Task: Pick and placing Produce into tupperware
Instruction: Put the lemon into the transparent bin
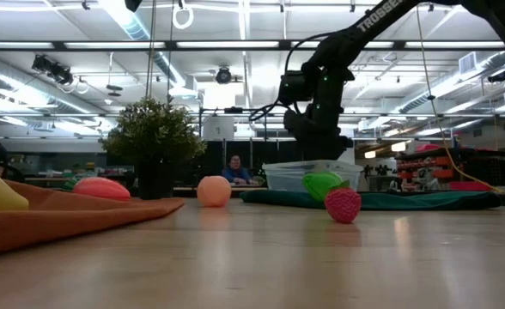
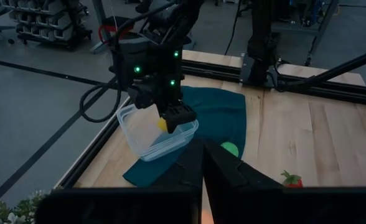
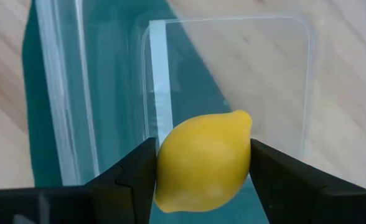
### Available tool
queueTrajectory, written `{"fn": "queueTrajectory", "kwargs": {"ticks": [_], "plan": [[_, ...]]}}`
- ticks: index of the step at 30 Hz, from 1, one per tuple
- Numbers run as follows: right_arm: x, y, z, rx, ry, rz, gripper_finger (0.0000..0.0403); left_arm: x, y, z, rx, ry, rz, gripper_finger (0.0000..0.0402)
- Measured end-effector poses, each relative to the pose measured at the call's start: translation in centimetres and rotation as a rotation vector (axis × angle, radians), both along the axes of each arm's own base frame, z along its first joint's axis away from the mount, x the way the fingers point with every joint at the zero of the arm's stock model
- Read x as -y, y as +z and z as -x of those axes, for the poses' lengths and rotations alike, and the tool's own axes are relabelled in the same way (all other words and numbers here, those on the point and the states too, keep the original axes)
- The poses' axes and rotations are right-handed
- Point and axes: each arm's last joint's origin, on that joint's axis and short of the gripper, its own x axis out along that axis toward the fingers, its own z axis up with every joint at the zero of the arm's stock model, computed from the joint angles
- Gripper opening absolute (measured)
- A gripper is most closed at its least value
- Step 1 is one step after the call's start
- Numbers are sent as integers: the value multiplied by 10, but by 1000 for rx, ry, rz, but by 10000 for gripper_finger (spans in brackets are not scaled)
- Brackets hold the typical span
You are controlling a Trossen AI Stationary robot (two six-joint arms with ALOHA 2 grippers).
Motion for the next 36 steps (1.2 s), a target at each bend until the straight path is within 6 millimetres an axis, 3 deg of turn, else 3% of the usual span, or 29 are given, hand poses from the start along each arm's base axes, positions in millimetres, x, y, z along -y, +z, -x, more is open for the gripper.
{"fn": "queueTrajectory", "kwargs": {"ticks": [10,30,36], "plan": [[3,-19,-4,-50,-3,-18,192,0,0,0,0,0,0,16],[3,-19,-4,-43,-3,-30,192,0,0,0,0,0,0,15],[2,-20,-3,-52,-3,-35,209,0,0,0,0,0,0,14]]}}
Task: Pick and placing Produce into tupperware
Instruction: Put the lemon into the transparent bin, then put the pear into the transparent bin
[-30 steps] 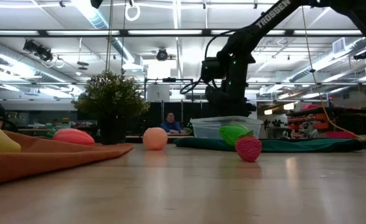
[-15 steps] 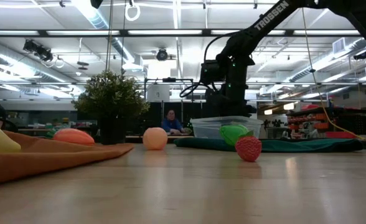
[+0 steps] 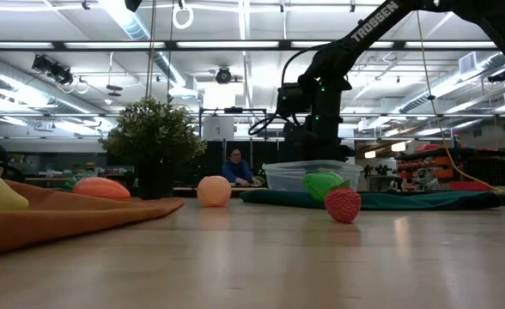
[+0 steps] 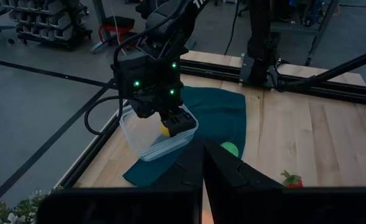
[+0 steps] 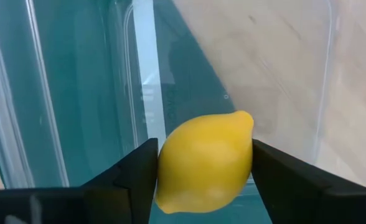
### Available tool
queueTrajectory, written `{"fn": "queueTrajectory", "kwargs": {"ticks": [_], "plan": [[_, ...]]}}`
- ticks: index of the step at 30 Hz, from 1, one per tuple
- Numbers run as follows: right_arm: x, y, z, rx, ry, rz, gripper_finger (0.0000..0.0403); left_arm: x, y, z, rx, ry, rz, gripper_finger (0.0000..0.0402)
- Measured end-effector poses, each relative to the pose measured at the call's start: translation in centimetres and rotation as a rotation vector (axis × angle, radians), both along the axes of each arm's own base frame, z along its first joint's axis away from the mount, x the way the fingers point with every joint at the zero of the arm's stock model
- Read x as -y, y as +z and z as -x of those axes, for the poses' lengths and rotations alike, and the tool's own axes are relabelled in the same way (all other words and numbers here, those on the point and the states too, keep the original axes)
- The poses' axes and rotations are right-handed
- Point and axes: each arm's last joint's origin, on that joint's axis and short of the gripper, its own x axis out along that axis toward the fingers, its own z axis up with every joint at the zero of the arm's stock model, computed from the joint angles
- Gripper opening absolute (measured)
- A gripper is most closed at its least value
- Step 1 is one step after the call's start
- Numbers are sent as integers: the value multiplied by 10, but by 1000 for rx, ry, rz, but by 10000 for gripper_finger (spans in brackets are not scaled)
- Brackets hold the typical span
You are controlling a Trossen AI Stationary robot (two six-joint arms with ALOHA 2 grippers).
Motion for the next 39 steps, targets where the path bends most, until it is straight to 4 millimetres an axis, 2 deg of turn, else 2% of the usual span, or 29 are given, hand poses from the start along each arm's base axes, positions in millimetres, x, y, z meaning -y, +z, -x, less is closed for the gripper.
{"fn": "queueTrajectory", "kwargs": {"ticks": [8,14,20,24,27,32,39], "plan": [[0,0,0,-1,-3,0,240,0,0,0,0,0,0,24],[0,4,1,3,-5,7,244,0,0,0,0,0,0,15],[-1,28,10,46,-18,35,241,0,0,0,0,0,0,14],[-7,52,22,70,-19,39,241,0,0,0,0,0,0,22],[-18,73,27,113,-10,56,239,0,0,0,0,0,0,24],[-47,102,29,189,52,88,238,0,0,0,0,0,0,18],[-95,110,25,136,161,64,236,0,0,0,0,0,0,13]]}}
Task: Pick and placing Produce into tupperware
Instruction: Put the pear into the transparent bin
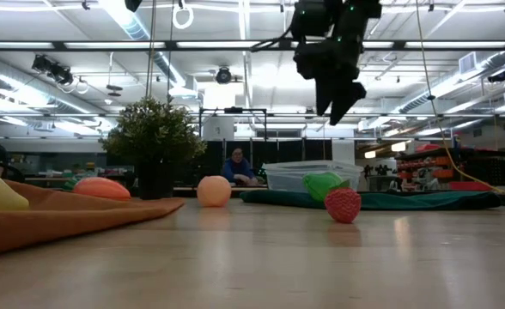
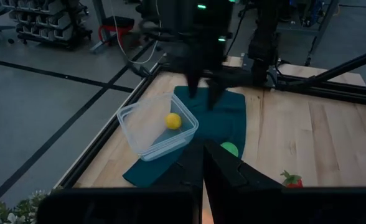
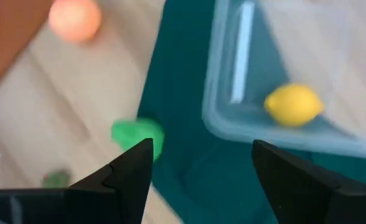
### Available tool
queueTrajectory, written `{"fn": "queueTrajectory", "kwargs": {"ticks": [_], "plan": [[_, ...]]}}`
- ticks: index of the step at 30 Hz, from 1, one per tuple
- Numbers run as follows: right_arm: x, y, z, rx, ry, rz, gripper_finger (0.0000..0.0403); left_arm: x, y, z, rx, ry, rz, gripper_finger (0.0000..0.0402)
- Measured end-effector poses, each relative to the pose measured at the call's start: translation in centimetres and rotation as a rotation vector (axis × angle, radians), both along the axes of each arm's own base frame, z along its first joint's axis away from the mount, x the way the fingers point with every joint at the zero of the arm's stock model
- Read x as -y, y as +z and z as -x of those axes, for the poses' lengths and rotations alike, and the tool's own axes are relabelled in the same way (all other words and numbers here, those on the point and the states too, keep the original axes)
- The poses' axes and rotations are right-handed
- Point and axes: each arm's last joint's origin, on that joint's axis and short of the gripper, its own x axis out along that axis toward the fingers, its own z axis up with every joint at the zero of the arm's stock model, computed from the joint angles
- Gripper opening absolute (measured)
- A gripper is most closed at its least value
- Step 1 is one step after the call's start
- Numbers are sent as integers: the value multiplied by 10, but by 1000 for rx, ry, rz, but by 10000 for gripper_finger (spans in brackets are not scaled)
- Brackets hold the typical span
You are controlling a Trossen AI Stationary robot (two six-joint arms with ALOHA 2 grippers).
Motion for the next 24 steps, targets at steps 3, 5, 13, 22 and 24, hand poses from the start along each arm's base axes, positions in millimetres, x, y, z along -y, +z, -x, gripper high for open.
{"fn": "queueTrajectory", "kwargs": {"ticks": [3,5,13,22,24], "plan": [[-23,0,0,-67,40,10,234,0,0,0,0,0,0,19],[-37,-1,1,-114,69,22,232,0,0,0,0,0,0,22],[-89,-2,4,-182,232,68,223,0,0,0,8,4,24,17],[-117,-27,86,-176,143,28,219,5,-2,0,-14,-25,28,17],[-118,-30,99,-118,140,7,219,5,-2,0,-14,-25,27,20]]}}
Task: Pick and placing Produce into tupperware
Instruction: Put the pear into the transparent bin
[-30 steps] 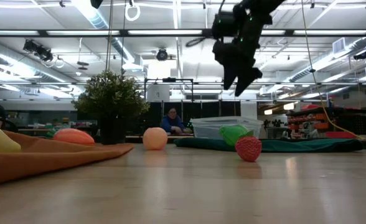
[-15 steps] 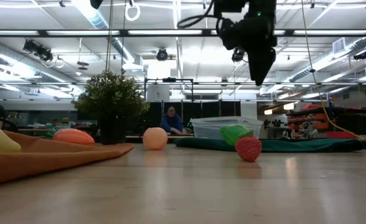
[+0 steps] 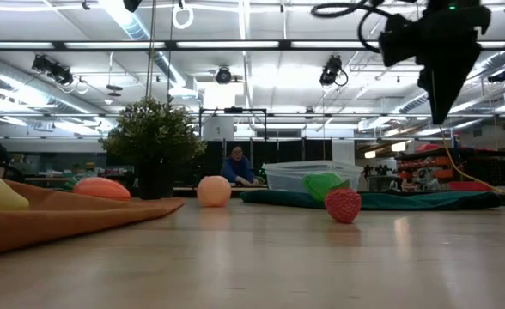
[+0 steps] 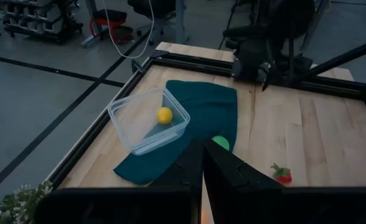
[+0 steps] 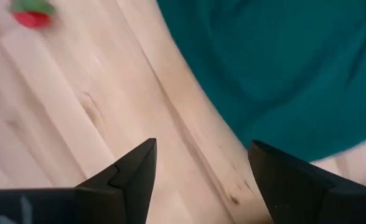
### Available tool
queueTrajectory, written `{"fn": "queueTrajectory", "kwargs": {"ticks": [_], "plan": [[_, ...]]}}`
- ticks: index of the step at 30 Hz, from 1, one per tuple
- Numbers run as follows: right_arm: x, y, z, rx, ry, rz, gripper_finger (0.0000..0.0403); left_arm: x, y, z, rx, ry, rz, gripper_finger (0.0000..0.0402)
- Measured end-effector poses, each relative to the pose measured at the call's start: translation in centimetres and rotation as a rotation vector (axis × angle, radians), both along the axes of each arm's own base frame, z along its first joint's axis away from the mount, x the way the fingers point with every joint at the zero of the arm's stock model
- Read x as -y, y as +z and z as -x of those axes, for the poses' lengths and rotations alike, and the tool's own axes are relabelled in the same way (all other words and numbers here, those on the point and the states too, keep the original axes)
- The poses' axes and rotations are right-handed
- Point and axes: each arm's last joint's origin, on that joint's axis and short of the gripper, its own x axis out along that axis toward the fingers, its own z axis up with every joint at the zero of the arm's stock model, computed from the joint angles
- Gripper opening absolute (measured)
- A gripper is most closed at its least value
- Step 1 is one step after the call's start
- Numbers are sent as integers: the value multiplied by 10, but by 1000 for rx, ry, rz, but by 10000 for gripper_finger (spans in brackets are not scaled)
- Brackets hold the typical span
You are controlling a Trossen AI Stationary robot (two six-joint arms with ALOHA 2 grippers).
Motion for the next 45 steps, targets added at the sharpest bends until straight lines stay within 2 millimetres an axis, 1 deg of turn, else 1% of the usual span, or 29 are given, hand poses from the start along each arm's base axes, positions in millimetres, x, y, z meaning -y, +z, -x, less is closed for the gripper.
{"fn": "queueTrajectory", "kwargs": {"ticks": [2,4,6,8,12,17,21,25,28,31,38,43,45], "plan": [[-1,0,7,64,44,1,218,0,0,0,0,0,0,23],[-2,1,11,102,144,23,217,0,0,0,0,0,0,23],[0,2,10,118,214,66,217,0,0,0,0,0,0,21],[6,1,5,120,227,87,218,0,0,0,0,0,0,17],[19,-7,-16,113,253,70,225,0,0,0,0,0,0,12],[34,-14,-46,81,389,58,247,0,0,0,8,10,23,18],[39,-13,-70,72,562,104,272,0,0,0,8,9,23,22],[42,-13,-93,91,716,197,295,0,0,0,6,8,19,19],[45,-15,-110,130,763,255,309,0,0,0,5,7,16,13],[46,-20,-121,149,789,279,318,0,0,0,5,7,16,11],[45,-41,-125,51,829,211,322,0,0,0,7,10,23,20],[46,-47,-130,57,860,222,321,0,0,0,7,10,23,23],[46,-53,-132,45,869,206,321,0,0,0,8,10,23,21]]}}
